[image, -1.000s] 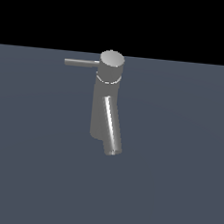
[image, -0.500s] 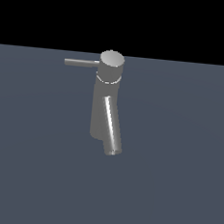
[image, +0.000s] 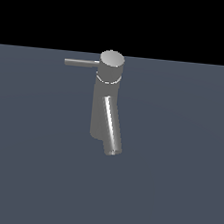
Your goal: Turn on the faucet by rotating a designated handle.
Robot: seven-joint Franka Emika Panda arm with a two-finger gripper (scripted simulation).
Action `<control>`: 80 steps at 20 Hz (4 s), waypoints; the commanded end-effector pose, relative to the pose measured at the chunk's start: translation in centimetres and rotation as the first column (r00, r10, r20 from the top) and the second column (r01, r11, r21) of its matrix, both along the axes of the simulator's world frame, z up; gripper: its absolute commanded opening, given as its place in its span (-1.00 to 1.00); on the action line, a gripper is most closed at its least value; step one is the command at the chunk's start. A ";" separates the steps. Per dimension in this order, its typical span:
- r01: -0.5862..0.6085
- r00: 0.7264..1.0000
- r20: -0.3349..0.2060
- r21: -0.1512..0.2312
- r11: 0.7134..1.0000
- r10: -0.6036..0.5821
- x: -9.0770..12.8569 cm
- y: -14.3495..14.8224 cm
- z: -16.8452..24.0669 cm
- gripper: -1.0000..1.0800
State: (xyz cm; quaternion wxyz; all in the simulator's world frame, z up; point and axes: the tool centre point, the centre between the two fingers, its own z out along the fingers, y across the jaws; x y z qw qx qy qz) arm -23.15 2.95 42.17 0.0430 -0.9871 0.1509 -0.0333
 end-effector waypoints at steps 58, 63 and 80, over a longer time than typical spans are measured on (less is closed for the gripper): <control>0.737 0.502 0.100 0.470 0.485 -0.859 16.1 7.5 -12.9 -1.00; 0.737 0.502 0.100 0.470 0.486 -0.859 15.2 7.3 -13.5 -1.00; 0.738 0.502 0.101 0.469 0.486 -0.859 11.7 6.8 -15.9 -1.00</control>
